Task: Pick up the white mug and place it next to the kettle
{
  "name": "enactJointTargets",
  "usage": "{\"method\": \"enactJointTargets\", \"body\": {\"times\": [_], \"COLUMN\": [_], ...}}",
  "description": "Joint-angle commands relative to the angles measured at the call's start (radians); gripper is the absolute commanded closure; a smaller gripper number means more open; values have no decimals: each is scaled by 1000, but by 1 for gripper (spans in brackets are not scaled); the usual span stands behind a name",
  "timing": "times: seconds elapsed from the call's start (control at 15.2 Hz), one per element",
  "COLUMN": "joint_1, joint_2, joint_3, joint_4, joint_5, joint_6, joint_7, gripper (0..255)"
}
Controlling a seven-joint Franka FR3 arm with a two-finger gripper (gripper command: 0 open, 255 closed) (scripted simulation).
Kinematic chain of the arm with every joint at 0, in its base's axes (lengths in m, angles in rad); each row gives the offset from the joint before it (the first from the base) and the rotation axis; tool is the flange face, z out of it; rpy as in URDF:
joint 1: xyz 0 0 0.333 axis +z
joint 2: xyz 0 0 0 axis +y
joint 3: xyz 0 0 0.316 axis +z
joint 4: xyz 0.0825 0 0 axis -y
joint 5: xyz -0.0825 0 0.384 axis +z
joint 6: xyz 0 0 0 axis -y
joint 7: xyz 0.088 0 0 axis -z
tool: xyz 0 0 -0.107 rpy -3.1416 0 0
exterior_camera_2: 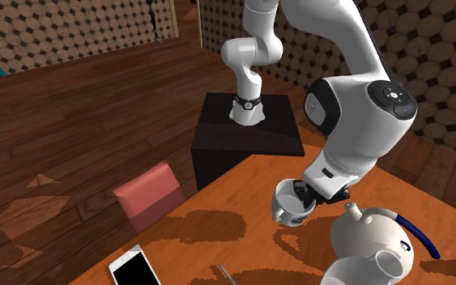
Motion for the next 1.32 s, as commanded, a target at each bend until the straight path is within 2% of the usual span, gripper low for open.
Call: {"method": "enactJointTargets", "body": {"times": [0.0,1.06,1.25], "joint_1": [0,5,5], "joint_2": [13,157,161], "joint_3": [-1,-9,-9], "joint_4": [-11,-32,-32], "joint_5": [-2,-16,-17], "joint_6": [25,189,193], "joint_7": [0,12,12], "gripper": [255,255,255]}}
